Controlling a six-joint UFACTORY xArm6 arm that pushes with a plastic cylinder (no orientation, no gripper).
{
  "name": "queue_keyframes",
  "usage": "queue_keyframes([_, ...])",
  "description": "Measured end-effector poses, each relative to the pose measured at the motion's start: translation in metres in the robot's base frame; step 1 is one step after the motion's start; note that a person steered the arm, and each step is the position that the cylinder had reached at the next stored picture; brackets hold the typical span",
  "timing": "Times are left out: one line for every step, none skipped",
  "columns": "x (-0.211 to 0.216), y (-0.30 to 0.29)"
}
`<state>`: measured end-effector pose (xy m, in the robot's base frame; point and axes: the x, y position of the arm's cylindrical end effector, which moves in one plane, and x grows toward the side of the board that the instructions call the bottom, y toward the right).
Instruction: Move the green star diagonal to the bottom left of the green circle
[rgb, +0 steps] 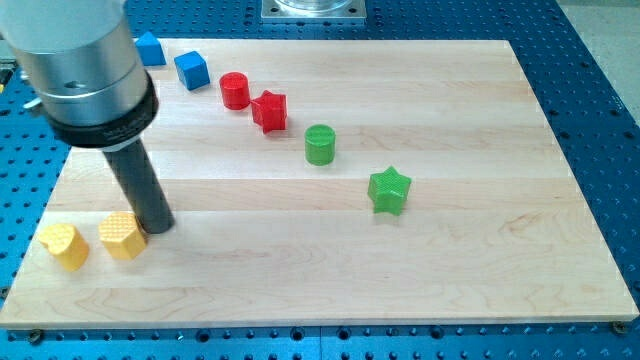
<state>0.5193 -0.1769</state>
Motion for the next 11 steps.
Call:
queue_keyframes([0.015, -0.001])
queue_keyframes([0.016, -0.001])
queue_keyframes([0.023, 0.001])
queue_keyframes([0.039, 0.085])
queue_keyframes([0.039, 0.210])
queue_keyframes([0.012, 0.294])
queue_keyframes([-0.017, 0.335])
queue_keyframes([-0.034, 0.319])
queue_keyframes([-0.041, 0.301])
queue_keyframes([-0.015, 0.237])
queue_keyframes([0.007, 0.165])
